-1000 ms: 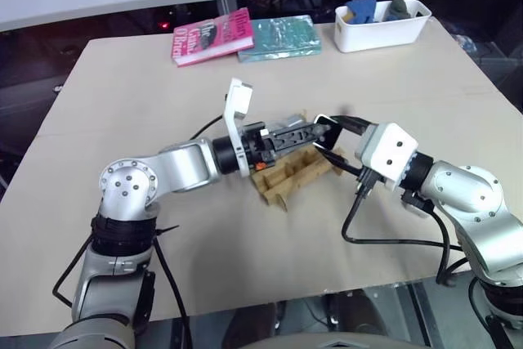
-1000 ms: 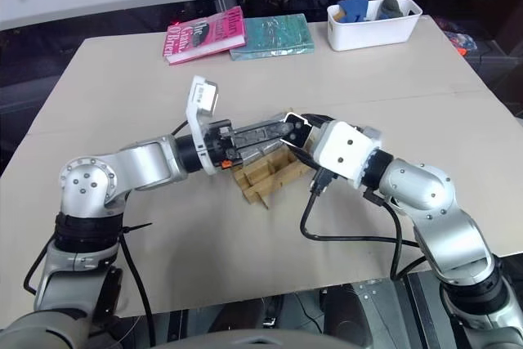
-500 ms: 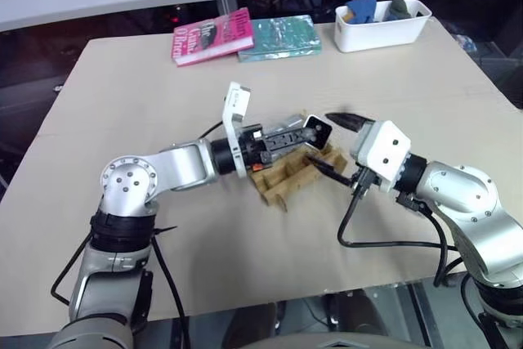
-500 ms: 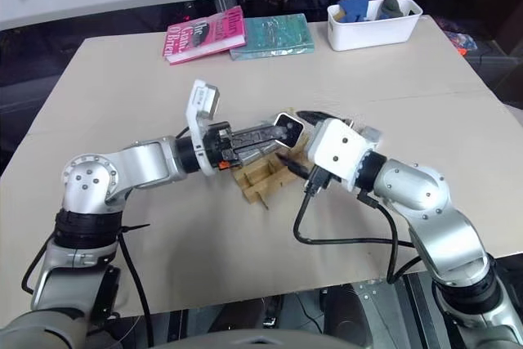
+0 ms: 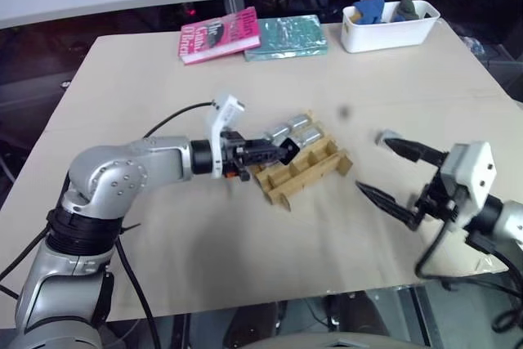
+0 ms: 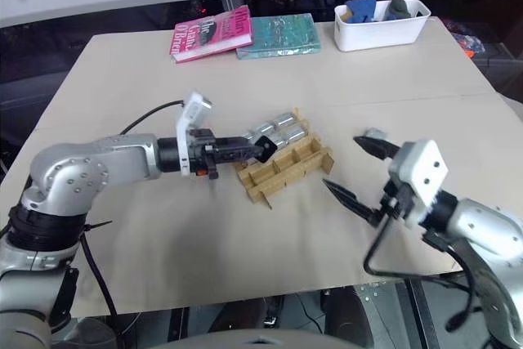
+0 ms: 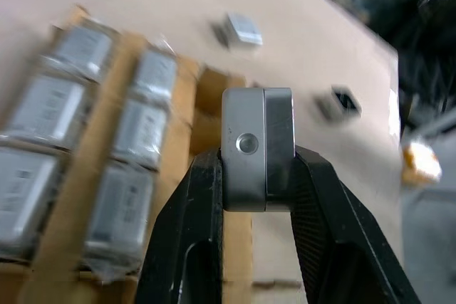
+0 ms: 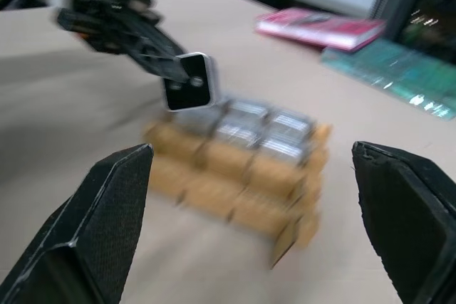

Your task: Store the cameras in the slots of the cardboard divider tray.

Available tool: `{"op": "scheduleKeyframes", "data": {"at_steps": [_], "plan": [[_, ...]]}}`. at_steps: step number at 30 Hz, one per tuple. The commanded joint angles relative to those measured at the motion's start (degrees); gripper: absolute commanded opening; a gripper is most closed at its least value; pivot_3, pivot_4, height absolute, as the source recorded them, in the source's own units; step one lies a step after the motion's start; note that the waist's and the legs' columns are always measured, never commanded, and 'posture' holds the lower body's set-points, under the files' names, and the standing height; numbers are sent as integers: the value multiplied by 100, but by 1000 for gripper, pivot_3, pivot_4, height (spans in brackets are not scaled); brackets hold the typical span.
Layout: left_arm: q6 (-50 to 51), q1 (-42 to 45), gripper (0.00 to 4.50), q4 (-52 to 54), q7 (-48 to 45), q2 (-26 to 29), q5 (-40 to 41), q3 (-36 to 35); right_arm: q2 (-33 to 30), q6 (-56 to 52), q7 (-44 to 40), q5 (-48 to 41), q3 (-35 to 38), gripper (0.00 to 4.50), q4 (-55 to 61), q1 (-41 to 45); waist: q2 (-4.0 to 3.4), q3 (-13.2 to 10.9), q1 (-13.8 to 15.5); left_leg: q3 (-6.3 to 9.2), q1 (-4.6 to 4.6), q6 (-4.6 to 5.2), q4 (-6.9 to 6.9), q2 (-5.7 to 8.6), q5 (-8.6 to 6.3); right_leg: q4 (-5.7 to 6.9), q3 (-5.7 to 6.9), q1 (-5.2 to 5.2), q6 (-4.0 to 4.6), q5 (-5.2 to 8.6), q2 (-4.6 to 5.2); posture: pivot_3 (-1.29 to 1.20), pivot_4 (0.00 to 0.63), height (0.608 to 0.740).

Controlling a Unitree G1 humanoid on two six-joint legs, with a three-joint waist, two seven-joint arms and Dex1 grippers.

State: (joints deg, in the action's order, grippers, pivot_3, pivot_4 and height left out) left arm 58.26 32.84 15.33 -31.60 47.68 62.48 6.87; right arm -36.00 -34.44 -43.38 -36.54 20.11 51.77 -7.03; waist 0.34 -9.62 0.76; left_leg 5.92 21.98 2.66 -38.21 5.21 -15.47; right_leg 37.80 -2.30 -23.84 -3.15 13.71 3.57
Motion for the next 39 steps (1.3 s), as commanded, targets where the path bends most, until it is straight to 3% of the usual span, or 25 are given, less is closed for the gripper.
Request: {"op": "scheduleKeyframes", "data": {"at_steps": [1, 13, 24, 25, 31, 35, 39], "plan": [[-176, 187, 725, 168, -444, 29, -700, 198, -158, 275, -137, -226, 500, 4432, 404, -529, 0, 0, -8, 0, 0, 0, 0, 0, 0, 1, -1, 0, 0, 0, 0, 0, 150, 740], [-845, 56, 725, 6, -1521, 163, -2441, 672, -188, 727, 98, 50, 497, 4432, 527, -1274, 3, -2, 3, 1, 0, 1, -2, 0, 0, -1, 2, 3, -1, 0, 2, 0, 150, 740], [-1013, 299, 725, -366, -2162, -39, -3163, 824, -218, 953, 149, 239, 567, 4432, 558, -1768, 4, -2, -3, 4, -1, 1, -4, -1, -1, -1, 5, 7, -3, 1, 2, 0, 150, 740], [-1000, 316, 1752, -361, -2203, -62, -3164, 803, -222, 971, 147, 235, 581, 4500, 561, -1791, 4, -2, -3, 3, -1, 1, -4, -1, -1, -1, 5, 7, -2, 1, 1, 0, 150, 740], [-819, 329, 4133, -190, -2055, -230, -3083, 441, -247, 1003, 137, 156, 694, 4500, 504, -1867, 6, -2, 13, 8, -1, 2, -9, -1, -1, 0, 11, 12, -3, 1, 4, 0, 150, 740], [-591, 122, 4133, 228, -1967, -206, -2847, 56, -277, 911, 228, 212, 697, 4500, 379, -1863, 7, -2, -3, 11, -2, 1, -11, -1, 0, 1, 13, 13, -3, 1, 3, 0, 150, 740], [-777, -71, 4133, 454, -1826, -161, -3166, 102, -350, 901, 217, 188, 617, 4500, 259, -1719, 7, -2, -3, 10, -2, 1, -9, -1, 0, 1, 11, 12, -3, 1, 3, 0, 150, 740]]}}
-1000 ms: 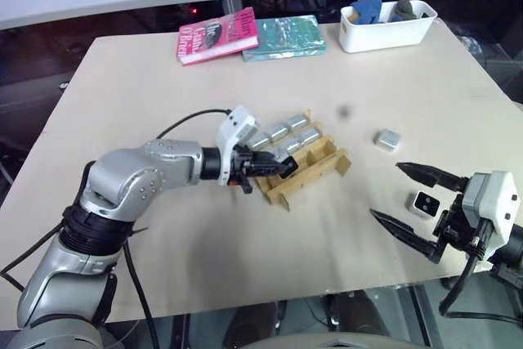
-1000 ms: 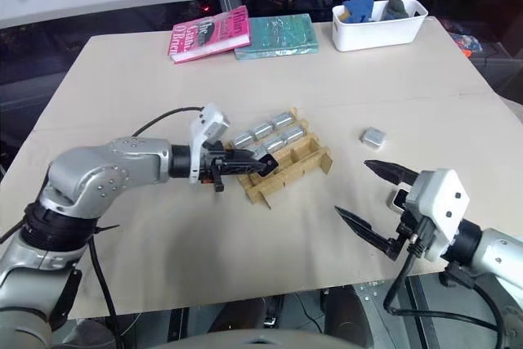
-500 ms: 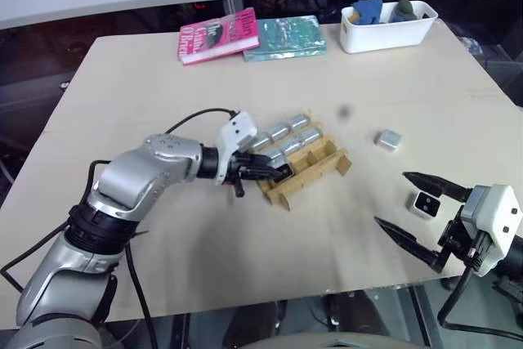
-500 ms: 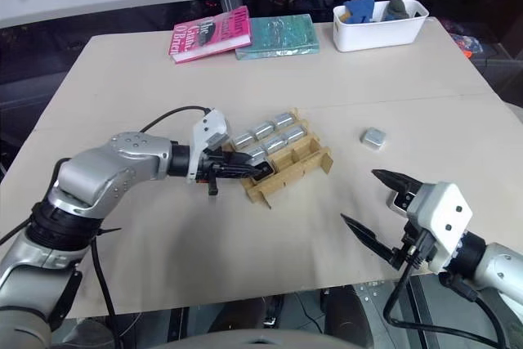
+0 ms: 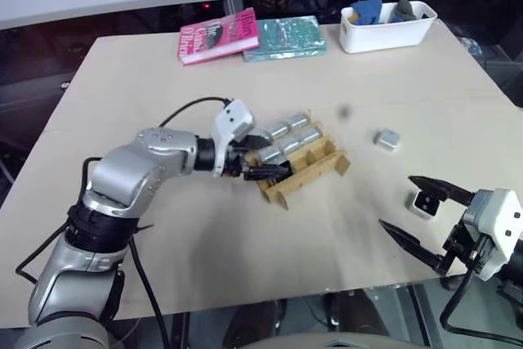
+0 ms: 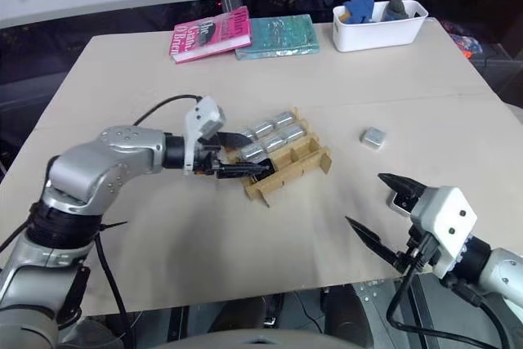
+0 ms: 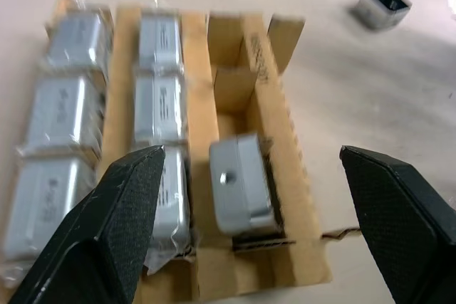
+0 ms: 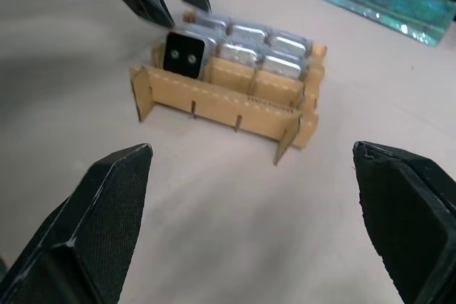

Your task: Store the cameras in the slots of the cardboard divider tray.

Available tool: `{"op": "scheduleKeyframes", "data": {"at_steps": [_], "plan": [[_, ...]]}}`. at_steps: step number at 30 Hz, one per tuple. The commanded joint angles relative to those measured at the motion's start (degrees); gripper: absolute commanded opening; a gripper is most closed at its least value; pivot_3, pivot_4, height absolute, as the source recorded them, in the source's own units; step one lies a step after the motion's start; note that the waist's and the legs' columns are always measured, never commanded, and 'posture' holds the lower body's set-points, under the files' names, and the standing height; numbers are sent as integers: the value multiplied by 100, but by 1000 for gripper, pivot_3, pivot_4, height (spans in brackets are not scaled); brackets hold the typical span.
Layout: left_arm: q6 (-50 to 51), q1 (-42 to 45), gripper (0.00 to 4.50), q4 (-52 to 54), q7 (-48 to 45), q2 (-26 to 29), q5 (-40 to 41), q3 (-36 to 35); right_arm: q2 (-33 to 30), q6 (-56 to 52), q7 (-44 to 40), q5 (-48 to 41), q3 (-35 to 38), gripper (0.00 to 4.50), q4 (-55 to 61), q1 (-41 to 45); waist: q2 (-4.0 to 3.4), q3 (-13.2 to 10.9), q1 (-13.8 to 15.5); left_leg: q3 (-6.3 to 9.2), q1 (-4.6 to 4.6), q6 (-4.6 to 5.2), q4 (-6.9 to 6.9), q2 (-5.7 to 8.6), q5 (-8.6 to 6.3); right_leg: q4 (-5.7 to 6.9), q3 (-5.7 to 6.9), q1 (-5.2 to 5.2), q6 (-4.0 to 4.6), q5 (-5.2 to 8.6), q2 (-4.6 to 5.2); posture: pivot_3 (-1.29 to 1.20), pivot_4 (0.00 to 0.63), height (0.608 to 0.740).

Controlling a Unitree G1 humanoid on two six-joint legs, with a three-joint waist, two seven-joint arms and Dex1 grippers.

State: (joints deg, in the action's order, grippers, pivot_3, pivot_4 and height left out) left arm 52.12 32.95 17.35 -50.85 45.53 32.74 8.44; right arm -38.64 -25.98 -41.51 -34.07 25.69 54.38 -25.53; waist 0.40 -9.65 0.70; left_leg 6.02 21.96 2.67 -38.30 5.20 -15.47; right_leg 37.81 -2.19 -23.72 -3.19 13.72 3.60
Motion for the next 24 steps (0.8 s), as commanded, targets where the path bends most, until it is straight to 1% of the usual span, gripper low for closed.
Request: {"op": "scheduleKeyframes", "data": {"at_steps": [1, 6, 11, 15, 20, 24], "plan": [[-252, -113, 4133, 295, 176, 29, -328, 21, -123, 43, 28, -55, 20, 4500, -48, 206, 0, 0, 4, 0, 0, 0, 0, 0, 0, 0, 0, 0, 0, 0, 0, 0, 150, 740], [-653, -253, 4133, 342, 528, -51, -1035, 382, -223, 37, -16, -81, 29, 4500, -105, 287, 1, 0, 25, 3, 2, 0, 0, 0, 0, -2, 5, 1, 0, 0, 1, 0, 150, 740], [-838, -343, 4133, 397, 698, -210, -1429, 550, -238, 42, -23, -74, 59, 4500, -76, 244, 2, -1, 19, 3, 2, 0, 0, 1, 0, -3, 3, 1, 0, 0, 1, 0, 150, 740], [-1297, -442, 4133, 396, 780, -324, -1865, 768, -240, 40, 7, -45, 58, 4500, -39, 218, 2, -1, 21, 3, 2, 1, 1, 0, -1, -3, 3, 1, 0, 0, 1, 0, 150, 740], [-1196, -585, 4133, 584, 517, -422, -1529, 498, -246, 42, 23, -39, 63, 4500, -31, 207, 2, -1, 16, 3, 2, 0, 1, 0, 0, -3, 4, 1, 0, 0, 1, 0, 150, 740], [-1174, -589, 4133, 434, 482, -508, -1315, 175, -258, -25, 95, 72, 20, 4500, -83, 174, 3, -1, 15, 3, 2, 0, 1, 0, 0, -3, 5, 1, 0, 0, 1, 0, 150, 740]]}}
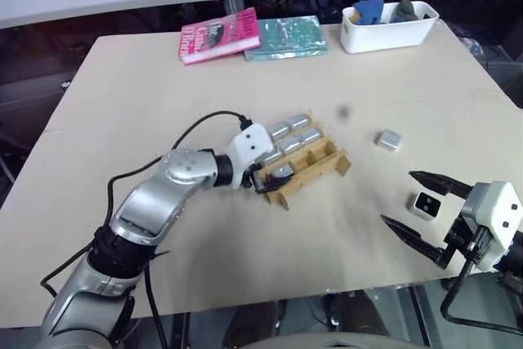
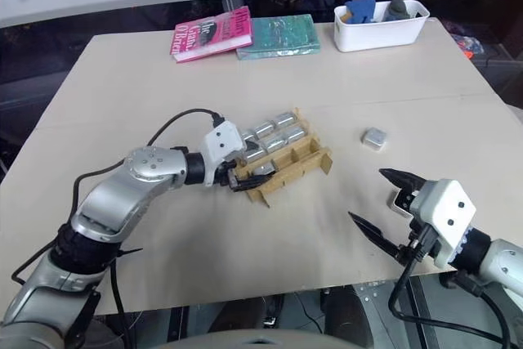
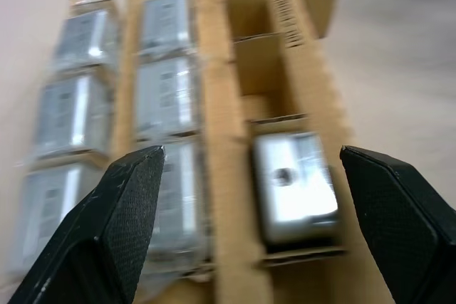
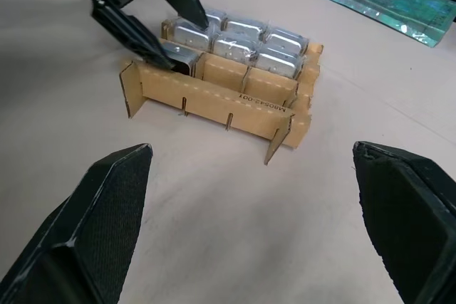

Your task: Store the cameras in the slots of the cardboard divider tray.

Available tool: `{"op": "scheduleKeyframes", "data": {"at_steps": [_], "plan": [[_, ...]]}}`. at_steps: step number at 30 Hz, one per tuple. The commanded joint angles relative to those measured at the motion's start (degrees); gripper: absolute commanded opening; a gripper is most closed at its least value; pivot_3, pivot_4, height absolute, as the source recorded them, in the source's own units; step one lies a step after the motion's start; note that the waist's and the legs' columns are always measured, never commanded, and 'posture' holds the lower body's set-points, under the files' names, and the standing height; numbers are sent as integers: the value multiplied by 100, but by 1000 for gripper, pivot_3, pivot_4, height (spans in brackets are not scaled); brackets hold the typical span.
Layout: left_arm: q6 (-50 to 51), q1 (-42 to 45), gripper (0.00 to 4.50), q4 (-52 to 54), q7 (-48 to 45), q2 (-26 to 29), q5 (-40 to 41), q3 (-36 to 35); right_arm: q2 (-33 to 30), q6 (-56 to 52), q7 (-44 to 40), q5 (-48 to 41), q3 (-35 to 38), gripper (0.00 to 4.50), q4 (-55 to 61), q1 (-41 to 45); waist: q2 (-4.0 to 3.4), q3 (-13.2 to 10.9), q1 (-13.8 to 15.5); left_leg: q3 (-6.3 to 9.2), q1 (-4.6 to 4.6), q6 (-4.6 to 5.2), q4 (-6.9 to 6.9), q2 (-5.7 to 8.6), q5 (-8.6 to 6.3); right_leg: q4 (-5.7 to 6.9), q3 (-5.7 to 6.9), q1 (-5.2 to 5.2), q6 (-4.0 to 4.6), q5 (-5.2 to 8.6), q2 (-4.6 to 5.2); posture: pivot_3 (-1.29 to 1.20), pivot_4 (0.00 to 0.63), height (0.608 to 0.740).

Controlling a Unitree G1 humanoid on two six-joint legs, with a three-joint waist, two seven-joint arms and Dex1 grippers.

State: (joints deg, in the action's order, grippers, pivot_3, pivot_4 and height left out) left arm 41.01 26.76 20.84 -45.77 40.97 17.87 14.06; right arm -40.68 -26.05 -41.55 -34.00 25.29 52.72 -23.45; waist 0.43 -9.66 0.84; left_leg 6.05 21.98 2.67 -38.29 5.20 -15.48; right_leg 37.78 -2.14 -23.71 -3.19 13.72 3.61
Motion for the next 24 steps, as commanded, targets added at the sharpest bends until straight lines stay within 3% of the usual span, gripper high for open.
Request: {"op": "scheduleKeyframes", "data": {"at_steps": [1, 5, 6, 10, 15, 24], "plan": [[-129, 23, 4133, 53, -42, -96, 244, -501, -66, -102, 144, 87, 57, 4500, 67, -66, 0, 0, 0, 0, 0, 0, -1, 0, 0, 0, 1, 0, 0, 0, 0, 0, 150, 740], [115, -111, 4133, 131, -377, -289, 1241, -1339, -58, -463, 487, 360, 77, 4500, -34, -228, 1, 1, 2, 0, 1, 0, -1, 0, 0, 0, 2, 0, 0, 0, 1, 0, 150, 740], [52, -205, 4345, 215, -629, -235, 1489, -1507, -36, -601, 606, 409, 82, 4500, -70, -273, 0, 1, -6, 0, 0, 0, -1, 0, 0, 0, 1, 0, 0, 0, 1, 0, 150, 740], [7, -677, 4345, 671, -1378, 76, 2338, -2049, 4, -931, 934, 716, -20, 4500, -290, -380, 0, 1, -11, 0, 0, -1, 1, -2, 0, -1, 0, -2, 1, 1, -1, 0, 150, 740], [-765, -1318, 4345, 835, -1870, -63, 2598, -2375, -70, -921, 1073, 1169, -340, 4500, -742, -185, -3, 3, 0, -2, -3, -1, 0, -1, 0, -3, -2, 3, 1, 0, 2, 0, 150, 740], [-914, -1799, 4345, 1036, -2523, 390, 2978, -2525, -530, -756, 442, 1382, -412, 4500, -1981, 314, 0, 3, -11, -5, -3, 0, 1, -1, 0, -6, -2, 4, 2, 1, 0, 0, 150, 740]]}}
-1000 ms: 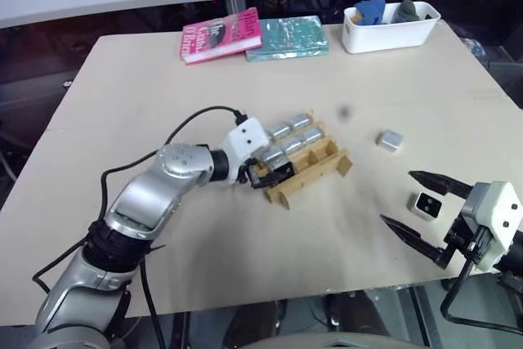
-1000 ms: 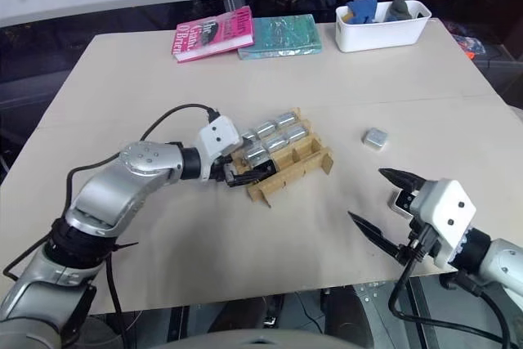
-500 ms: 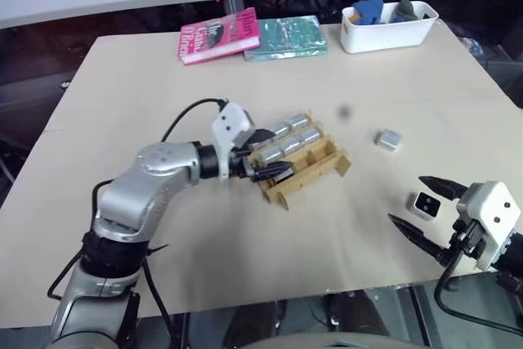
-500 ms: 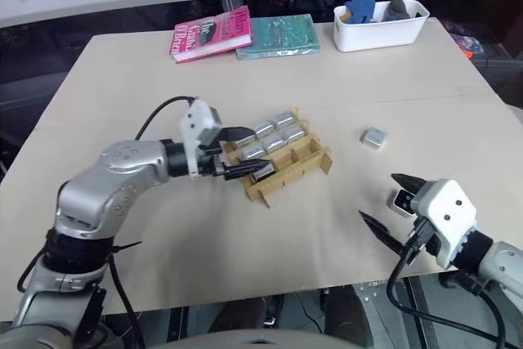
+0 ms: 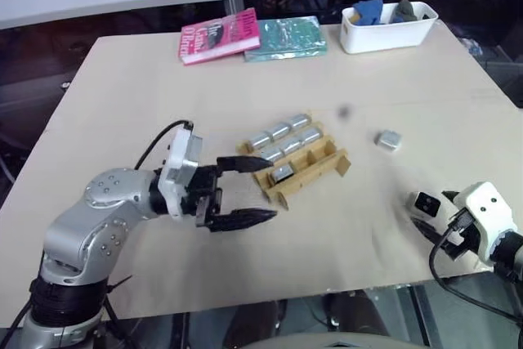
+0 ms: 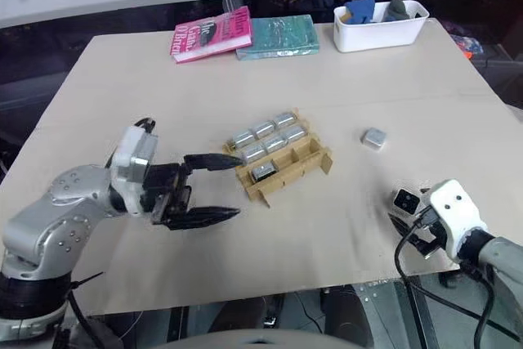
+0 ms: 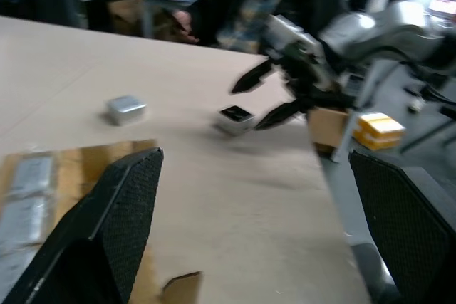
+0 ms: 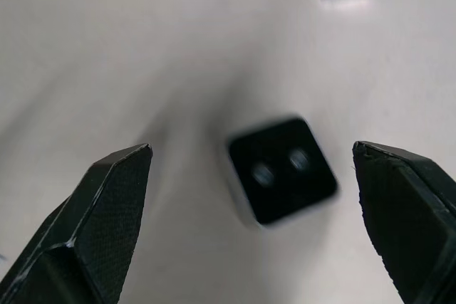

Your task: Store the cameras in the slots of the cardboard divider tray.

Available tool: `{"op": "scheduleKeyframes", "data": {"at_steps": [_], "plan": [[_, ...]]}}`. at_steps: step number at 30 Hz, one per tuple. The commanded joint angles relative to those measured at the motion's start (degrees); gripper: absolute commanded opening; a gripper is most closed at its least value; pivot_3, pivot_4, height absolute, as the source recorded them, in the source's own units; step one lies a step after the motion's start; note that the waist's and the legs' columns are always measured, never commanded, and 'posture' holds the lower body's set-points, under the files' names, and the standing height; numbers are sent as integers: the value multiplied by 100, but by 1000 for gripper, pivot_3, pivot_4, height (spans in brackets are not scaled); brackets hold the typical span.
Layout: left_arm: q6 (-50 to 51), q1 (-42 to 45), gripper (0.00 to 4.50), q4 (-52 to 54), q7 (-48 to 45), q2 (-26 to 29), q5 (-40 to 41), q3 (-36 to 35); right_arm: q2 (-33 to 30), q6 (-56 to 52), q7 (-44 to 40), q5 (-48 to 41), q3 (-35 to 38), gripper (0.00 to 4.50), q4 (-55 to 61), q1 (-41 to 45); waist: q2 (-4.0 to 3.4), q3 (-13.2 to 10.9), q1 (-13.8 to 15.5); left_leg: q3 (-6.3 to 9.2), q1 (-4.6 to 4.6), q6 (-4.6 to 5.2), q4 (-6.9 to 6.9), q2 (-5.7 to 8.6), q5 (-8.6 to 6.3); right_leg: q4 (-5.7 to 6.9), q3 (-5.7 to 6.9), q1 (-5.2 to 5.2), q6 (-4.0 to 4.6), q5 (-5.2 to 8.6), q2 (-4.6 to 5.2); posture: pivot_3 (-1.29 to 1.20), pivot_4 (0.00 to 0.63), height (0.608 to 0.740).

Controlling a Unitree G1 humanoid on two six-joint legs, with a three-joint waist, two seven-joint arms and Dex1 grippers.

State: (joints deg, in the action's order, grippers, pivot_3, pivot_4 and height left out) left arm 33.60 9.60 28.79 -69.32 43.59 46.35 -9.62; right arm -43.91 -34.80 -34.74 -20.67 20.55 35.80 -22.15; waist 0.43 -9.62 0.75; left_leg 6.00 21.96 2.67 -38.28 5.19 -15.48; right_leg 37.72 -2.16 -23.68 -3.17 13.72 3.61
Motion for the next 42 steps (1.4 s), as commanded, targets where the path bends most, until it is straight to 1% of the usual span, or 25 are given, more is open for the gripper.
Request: {"op": "scheduleKeyframes", "data": {"at_steps": [1, 9, 17, 18, 20, 23, 24, 27, 30, 32, 34, 36, 38, 42], "plan": [[-190, -110, 4345, 268, -176, 155, 135, -168, -284, 129, -326, 57, 58, 4500, -410, 248, -1, 0, 3, 0, 0, 0, 0, 0, 0, 0, 0, 0, 0, 0, 0, 0, 150, 740], [-292, -332, 4345, 531, -16, 242, 120, -186, -601, 224, -876, 38, -179, 4500, -1092, 802, -2, -1, -1, 0, 1, 1, 0, -3, 0, -1, 0, 0, 0, 0, -1, 0, 150, 740], [-289, -740, 4345, 791, 278, 300, 175, -447, -691, 170, -1192, 5, -362, 4500, -1288, 1017, -2, -1, 6, 0, 2, 6, 0, -3, -4, -2, 1, 0, 0, 0, 0, 0, 150, 740], [-304, -826, 4454, 826, 303, 315, 170, -496, -694, 160, -1216, 0, -385, 4245, -1300, 1039, -2, -1, 3, 0, 2, 7, 1, -3, -4, -2, 0, -1, 0, 0, 0, 0, 150, 740], [-311, -980, 4500, 879, 356, 327, 178, -595, -695, 142, -1251, -14, -407, 3656, -1306, 1061, -2, -1, 6, 0, 2, 5, 1, -3, -3, -2, 0, -1, 1, 0, 0, 0, 150, 740], [-339, -1154, 4500, 902, 441, 337, 183, -753, -715, 114, -1313, -24, -422, 2188, -1290, 1073, 0, 0, 5, -1, 2, 6, 1, -3, -4, -2, 0, 0, 1, 0, 1, 0, 150, 740], [-338, -1165, 4500, 903, 476, 333, 198, -774, -719, 117, -1315, -14, -419, 1884, -1286, 1072, 0, 0, 7, 0, 1, 9, 1, -5, -6, -4, 1, 1, 1, 0, 0, 0, 150, 740], [-241, -1094, 4500, 937, 700, 299, 301, -727, -732, 323, -1323, 98, -424, 1863, -1233, 1101, -1, 0, 7, -1, 1, 12, 0, -5, -8, -4, 1, 3, 0, 0, 1, 0, 150, 740], [467, -723, 4500, 990, 1695, 200, 952, -607, -599, 654, -1272, 59, -448, 1863, -908, 1428, -1, -1, 5, 0, 1, 12, -2, -5, -8, -2, 1, 1, 0, 0, 0, 0, 150, 740], [1168, -352, 4500, 970, 2534, 284, 1932, -492, -533, 893, -1184, 148, -667, 1863, -597, 1847, -1, -2, -8, -1, 0, 9, -2, -5, -6, 0, 0, 1, 0, -1, -1, 0, 150, 740], [1859, 90, 4500, 812, 3460, 455, 2716, -315, -428, 1060, -1043, 347, -1100, 1863, -252, 2386, -3, -4, -16, 0, 1, 9, -2, -7, -6, 2, -1, -2, -1, -1, -4, 0, 150, 740], [2293, 740, 4500, 271, 4256, 398, 3598, 23, -210, 1282, -841, 731, -1737, 1863, 36, 3051, -1, -6, -13, 1, -4, 4, -3, -10, -3, 9, 1, -2, -1, -1, -7, 0, 150, 740], [2520, 1191, 4500, -140, 4936, 298, 4152, 288, -41, 1351, -708, 1020, -2145, 1863, 121, 3456, 0, -5, -1, 2, -6, -4, -3, -8, 1, 13, 3, -3, -1, -1, -8, 0, 150, 740], [2486, 1675, 4500, -600, 6166, -104, 4936, 600, 300, 1464, -500, 1469, -2756, 1863, 116, 4031, 7, -5, 13, 15, 5, -3, -5, 5, 2, 0, 12, -6, -1, -1, 1, 0, 150, 740]]}}
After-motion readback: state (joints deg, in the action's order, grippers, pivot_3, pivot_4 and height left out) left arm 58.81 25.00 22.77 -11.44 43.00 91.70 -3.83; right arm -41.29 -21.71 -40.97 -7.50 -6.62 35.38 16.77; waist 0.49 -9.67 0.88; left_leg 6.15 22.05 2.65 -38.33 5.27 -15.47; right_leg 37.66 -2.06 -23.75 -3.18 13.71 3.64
